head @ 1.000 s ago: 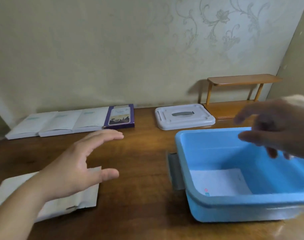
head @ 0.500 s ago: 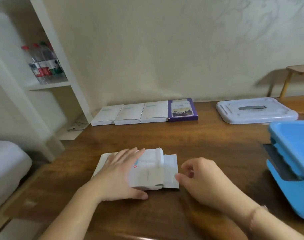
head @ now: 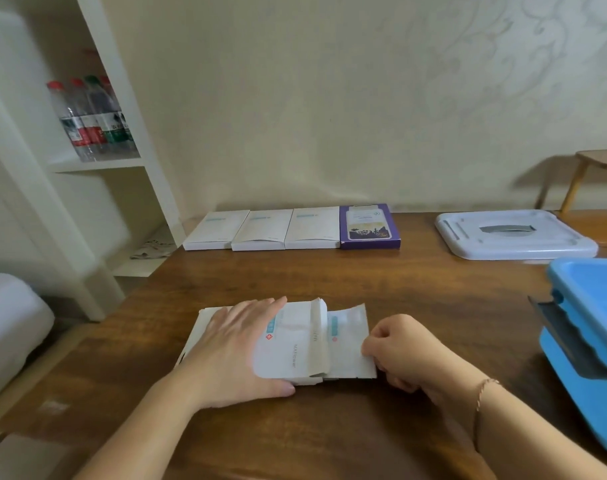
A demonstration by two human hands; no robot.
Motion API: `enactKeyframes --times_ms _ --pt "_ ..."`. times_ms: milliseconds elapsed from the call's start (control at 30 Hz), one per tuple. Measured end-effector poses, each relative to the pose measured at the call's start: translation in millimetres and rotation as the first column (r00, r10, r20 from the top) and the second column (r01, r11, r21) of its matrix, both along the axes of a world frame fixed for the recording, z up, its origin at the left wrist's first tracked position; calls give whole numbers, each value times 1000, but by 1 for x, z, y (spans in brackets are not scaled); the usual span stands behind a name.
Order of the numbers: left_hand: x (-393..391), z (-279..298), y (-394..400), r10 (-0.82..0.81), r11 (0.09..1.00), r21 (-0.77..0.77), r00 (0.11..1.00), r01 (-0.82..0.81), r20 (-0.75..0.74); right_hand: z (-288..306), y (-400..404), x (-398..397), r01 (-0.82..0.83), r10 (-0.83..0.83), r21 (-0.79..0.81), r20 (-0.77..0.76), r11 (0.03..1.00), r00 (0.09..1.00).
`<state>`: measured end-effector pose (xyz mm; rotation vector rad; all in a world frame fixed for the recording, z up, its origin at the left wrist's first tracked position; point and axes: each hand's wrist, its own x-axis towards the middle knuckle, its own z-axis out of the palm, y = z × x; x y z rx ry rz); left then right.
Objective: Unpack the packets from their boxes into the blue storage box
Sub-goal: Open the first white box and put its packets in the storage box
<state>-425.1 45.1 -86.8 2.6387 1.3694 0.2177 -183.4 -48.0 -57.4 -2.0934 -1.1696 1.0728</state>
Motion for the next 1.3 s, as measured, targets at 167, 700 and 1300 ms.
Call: enactKeyframes --times_ms 167,700,1300 --pt "-13 14 7 15 995 -94 997 -22 -75 20 -20 16 81 -142 360 147 930 979" --pt "150 159 -71 -383 844 -2 605 537 698 115 -118 63 20 -288 841 163 541 944" --pt "300 121 -102 -404 868 85 598 489 692 123 -170 293 -36 -10 126 346 991 938"
